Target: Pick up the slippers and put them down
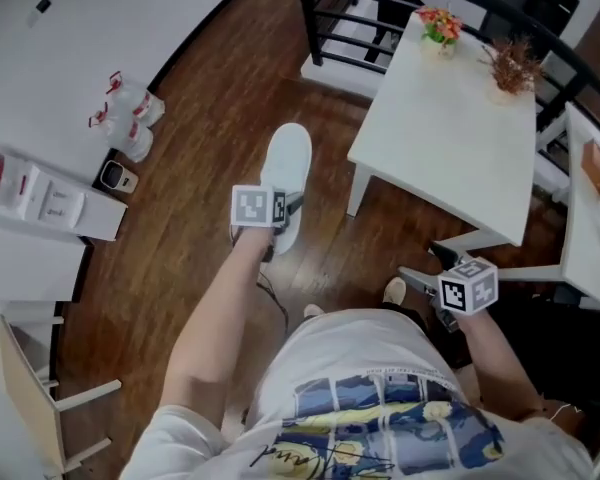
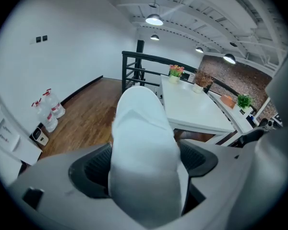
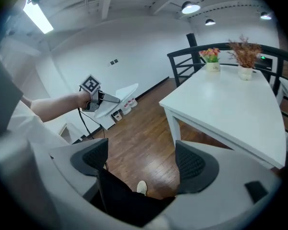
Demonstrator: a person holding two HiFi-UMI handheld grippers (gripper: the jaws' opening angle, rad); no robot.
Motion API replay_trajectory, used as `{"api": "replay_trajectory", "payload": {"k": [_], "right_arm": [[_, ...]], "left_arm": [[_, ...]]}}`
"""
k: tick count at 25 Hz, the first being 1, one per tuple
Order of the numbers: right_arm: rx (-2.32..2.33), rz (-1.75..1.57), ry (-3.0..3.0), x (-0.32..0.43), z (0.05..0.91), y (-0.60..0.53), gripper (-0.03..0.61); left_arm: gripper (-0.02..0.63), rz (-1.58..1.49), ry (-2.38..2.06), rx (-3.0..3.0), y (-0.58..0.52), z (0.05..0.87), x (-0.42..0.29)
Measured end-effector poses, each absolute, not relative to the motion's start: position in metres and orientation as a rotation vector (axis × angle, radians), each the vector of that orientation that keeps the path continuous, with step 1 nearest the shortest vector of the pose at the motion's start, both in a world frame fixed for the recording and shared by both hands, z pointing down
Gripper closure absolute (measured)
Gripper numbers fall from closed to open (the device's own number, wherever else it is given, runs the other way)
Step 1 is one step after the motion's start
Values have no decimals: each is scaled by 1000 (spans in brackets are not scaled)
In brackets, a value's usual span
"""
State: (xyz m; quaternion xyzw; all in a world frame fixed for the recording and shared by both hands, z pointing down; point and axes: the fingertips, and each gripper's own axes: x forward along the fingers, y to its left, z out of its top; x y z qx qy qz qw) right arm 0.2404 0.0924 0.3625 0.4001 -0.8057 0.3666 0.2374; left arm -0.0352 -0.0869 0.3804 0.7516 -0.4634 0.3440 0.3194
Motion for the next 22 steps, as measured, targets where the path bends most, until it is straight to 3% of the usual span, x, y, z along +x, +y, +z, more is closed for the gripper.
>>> {"api": "replay_trajectory", "payload": {"k": [6,12,22], "right_arm": [[996,965,-2191,133,385,85,120],[889,984,-2154,53,430,64,120],[529,963,-2070,-54,581,1,120]], "left_arm": [[178,884,-1269,1898,-66,412,-145],[179,817,-1309,1778,-59,466,-210],[181,720,-1408,1522,-110,656,-270]]}}
